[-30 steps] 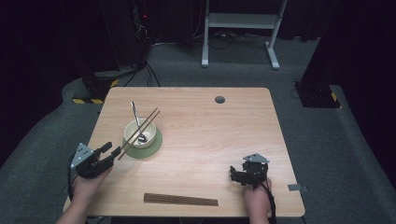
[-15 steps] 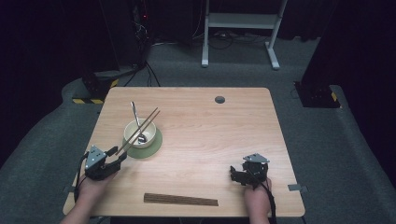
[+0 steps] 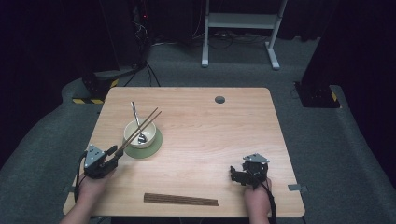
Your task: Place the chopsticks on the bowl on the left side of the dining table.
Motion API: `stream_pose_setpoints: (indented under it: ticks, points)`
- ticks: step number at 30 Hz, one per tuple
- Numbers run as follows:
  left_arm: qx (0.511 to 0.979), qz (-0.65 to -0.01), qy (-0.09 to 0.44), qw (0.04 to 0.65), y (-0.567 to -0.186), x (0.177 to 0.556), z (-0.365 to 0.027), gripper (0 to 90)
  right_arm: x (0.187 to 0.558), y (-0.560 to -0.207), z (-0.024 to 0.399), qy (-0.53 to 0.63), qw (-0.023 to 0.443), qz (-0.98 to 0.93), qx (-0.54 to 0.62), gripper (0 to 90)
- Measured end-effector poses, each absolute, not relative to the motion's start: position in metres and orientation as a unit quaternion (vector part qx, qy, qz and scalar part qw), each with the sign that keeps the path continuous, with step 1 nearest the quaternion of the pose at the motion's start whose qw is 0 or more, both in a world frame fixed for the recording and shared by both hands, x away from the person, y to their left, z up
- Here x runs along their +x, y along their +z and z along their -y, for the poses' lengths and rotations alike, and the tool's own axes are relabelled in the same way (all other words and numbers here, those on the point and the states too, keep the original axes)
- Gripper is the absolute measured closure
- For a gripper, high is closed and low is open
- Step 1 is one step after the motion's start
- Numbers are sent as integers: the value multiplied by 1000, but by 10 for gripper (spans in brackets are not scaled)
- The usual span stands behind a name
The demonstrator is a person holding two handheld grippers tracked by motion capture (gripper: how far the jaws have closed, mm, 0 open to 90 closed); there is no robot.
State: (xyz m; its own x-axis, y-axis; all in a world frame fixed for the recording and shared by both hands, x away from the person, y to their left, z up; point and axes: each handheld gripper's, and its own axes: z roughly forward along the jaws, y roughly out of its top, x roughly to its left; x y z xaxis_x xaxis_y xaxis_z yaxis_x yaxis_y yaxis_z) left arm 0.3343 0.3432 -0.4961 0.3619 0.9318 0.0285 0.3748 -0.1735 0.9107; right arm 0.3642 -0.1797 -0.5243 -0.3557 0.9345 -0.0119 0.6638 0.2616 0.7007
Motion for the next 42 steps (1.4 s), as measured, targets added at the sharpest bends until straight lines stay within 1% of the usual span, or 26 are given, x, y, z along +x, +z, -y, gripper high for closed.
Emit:
stream_pose_setpoints:
  ticks: [4,12,21,30,42]
  points:
    - [695,-469,310,448,-496,334,-345,704,364,-524,180,308,219,-763,523,90]
    - [698,-464,309,450,-496,334,-345,755,364,-524,180,309,220,-763,523,90]
    - [704,-454,300,457,-495,332,-342,767,364,-524,180,309,220,-763,523,90]
    - [722,-422,277,473,-493,329,-333,767,364,-524,180,309,220,-764,523,90]
    - [733,-407,268,475,-493,326,-330,767,364,-524,180,309,220,-764,523,90]
